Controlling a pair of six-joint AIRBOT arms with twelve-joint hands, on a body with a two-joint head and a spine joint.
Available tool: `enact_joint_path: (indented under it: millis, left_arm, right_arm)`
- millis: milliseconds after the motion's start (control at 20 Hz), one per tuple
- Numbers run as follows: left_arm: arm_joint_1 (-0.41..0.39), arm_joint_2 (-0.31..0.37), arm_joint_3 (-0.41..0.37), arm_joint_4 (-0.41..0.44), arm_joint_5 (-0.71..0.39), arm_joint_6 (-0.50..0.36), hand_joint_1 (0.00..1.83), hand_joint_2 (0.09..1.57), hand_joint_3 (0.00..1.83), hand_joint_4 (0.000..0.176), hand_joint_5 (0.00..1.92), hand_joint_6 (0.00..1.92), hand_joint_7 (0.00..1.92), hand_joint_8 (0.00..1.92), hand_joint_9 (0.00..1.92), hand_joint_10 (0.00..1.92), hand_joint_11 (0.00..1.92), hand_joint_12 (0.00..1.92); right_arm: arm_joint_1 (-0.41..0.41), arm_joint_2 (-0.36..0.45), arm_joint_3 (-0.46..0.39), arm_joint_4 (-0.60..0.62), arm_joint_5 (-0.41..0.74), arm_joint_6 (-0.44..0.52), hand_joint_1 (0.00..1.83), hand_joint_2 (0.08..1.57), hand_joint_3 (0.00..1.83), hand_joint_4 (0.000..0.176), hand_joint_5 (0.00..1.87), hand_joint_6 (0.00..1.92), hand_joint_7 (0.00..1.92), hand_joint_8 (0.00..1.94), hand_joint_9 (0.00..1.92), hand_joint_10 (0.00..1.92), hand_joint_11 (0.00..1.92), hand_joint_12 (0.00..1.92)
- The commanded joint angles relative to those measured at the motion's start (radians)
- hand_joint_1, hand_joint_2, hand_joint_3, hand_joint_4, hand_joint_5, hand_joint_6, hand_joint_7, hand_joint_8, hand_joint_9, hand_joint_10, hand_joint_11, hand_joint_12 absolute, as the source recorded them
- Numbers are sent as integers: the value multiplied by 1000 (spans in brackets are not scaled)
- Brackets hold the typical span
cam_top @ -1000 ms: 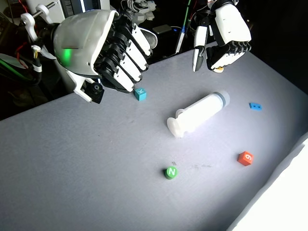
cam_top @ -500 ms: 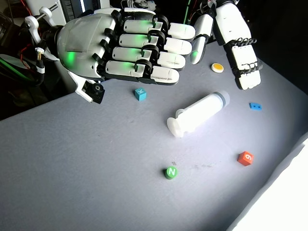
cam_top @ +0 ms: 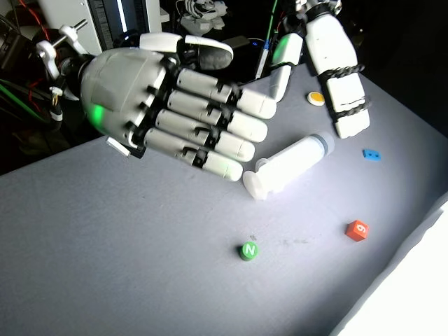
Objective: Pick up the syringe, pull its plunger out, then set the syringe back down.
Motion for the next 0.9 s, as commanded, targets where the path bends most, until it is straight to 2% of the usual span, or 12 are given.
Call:
enact_joint_path:
  millis: [0, 50, 100, 150, 250, 500, 600, 850]
  left_arm:
    - [2, -11, -1, 75, 13, -2, 0, 1134, 3, 0, 0, 0, 0, 0, 0, 0, 0, 0]
    - [11, -21, 2, 80, 12, -2, 203, 1106, 0, 0, 0, 0, 0, 0, 0, 0, 0, 0]
    - [22, -30, 6, 88, 12, -1, 644, 1026, 0, 0, 0, 0, 0, 0, 0, 0, 0, 0]
    - [37, -45, 13, 96, 7, -1, 813, 1041, 0, 0, 0, 0, 0, 0, 0, 0, 0, 0]
    - [59, -66, 29, 106, -15, -2, 930, 1065, 6, 0, 0, 0, 0, 0, 0, 0, 0, 0]
    - [114, -104, 70, 137, -19, -46, 950, 1060, 2, 0, 0, 0, 0, 0, 0, 0, 0, 0]
    - [134, -120, 92, 134, -17, -57, 929, 1059, 1, 0, 0, 0, 0, 0, 0, 0, 0, 0]
    - [171, -145, 136, 134, -20, -75, 926, 1056, 0, 0, 0, 0, 0, 0, 0, 0, 0, 0]
  right_arm:
    - [13, 4, -1, -28, 83, 20, 0, 1174, 2, 0, 0, 0, 0, 0, 0, 0, 0, 0]
    - [13, 4, -1, -11, 71, 29, 0, 1178, 3, 0, 0, 0, 0, 0, 0, 0, 0, 0]
    - [13, 3, -1, 5, 55, 38, 0, 1181, 5, 0, 0, 0, 0, 0, 0, 0, 0, 0]
    - [13, 3, -1, 26, 36, 54, 0, 1186, 6, 0, 0, 0, 0, 0, 0, 0, 0, 0]
    - [11, 3, -1, 38, 11, 75, 0, 1193, 8, 0, 0, 0, 0, 0, 0, 0, 0, 0]
    - [14, 4, 2, 31, -19, 132, 0, 1207, 12, 0, 0, 0, 0, 0, 0, 0, 0, 0]
    - [6, 3, 23, -38, -22, 183, 0, 1209, 12, 0, 0, 0, 0, 0, 0, 0, 0, 0]
    - [-11, -15, 43, -41, -21, 172, 4, 1230, 13, 0, 0, 0, 0, 0, 0, 0, 0, 0]
